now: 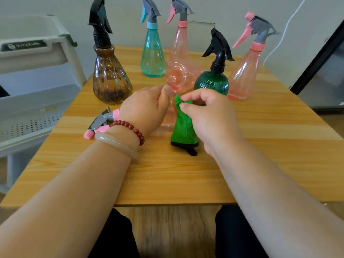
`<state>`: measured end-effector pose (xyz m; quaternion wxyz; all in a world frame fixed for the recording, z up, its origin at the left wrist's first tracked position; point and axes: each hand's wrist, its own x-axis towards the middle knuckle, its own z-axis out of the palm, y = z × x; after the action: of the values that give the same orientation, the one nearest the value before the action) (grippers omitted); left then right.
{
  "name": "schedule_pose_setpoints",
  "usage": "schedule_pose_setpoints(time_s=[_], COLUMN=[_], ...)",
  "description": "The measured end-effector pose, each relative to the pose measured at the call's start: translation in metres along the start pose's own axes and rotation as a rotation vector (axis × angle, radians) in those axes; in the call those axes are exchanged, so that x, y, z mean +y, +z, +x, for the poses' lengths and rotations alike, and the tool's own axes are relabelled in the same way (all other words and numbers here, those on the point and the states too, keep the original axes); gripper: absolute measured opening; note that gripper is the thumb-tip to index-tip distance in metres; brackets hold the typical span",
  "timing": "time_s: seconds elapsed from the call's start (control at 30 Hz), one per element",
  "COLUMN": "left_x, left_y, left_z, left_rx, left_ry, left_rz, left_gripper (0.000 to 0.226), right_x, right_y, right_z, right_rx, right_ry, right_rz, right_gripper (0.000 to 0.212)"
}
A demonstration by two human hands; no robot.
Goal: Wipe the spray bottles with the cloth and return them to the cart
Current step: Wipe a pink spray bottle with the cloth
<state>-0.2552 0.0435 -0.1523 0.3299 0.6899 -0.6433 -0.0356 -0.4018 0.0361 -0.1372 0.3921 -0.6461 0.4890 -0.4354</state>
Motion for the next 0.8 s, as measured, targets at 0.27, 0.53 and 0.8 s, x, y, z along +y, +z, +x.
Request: schedule_pose_setpoints(time_s=[0.27,0.53,0.8], left_x=[0.003,0.003,0.003], left_y=[0.0,0.0,0.0], left_z=[0.0,-0.001,-0.001], left_rx=[-0.004,0.001,0.017], left_ry=[-0.024,-0.023,-0.03], left_rz=[0.009,0.021,-0.009], left_gripper=[0.039,0.044,0.044], right_x=[0.01,0.011,0.0], right_y=[-0.005,-0.009,-0.012], right_z=[-0.004,-0.007,-0.003], right_rx=[-0.078,-0.125,-0.06], right_ry=[0.096,-0.024,-0.113], right_rz=[-0.124,-0.215,-0.242], right_gripper=[0.02,0.02,0.015])
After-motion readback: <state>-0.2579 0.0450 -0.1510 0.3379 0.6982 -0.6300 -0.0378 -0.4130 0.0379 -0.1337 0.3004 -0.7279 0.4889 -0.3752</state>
